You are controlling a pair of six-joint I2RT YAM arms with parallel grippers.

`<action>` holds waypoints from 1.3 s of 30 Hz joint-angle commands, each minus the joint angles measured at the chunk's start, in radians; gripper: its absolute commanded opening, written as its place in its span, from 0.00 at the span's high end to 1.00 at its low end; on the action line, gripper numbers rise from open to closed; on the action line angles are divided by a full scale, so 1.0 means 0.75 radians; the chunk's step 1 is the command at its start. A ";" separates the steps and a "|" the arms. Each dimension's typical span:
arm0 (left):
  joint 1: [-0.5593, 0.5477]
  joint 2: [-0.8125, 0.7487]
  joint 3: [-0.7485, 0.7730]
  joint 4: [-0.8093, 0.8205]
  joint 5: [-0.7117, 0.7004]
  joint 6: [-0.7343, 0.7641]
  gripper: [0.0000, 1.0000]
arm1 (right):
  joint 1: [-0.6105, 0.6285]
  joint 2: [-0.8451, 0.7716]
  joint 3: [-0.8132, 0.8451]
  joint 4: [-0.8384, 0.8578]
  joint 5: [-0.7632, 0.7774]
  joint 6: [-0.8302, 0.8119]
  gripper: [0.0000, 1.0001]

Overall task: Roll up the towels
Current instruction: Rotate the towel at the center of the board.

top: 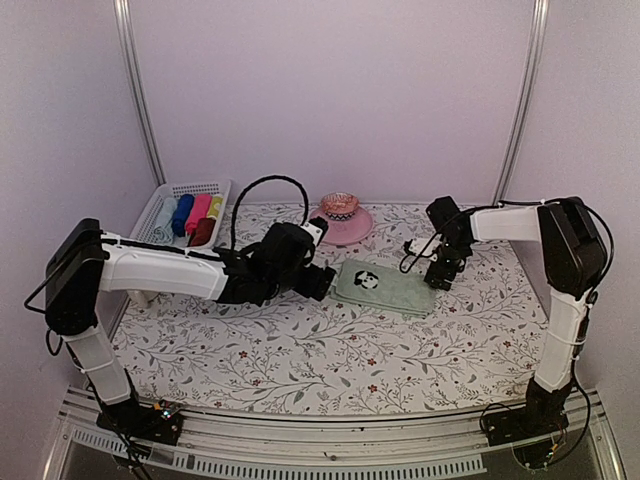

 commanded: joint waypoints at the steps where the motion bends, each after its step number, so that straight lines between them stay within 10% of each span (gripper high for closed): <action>1: -0.013 -0.008 -0.017 0.024 -0.032 -0.015 0.03 | 0.020 0.018 -0.055 -0.073 0.017 -0.054 0.01; 12: -0.016 -0.033 -0.043 0.016 -0.044 -0.030 0.03 | 0.103 -0.287 -0.055 -0.097 -0.081 -0.144 0.01; 39: -0.018 -0.248 -0.232 -0.049 -0.151 -0.095 0.03 | 0.565 -0.173 -0.295 -0.113 -0.219 -0.280 0.01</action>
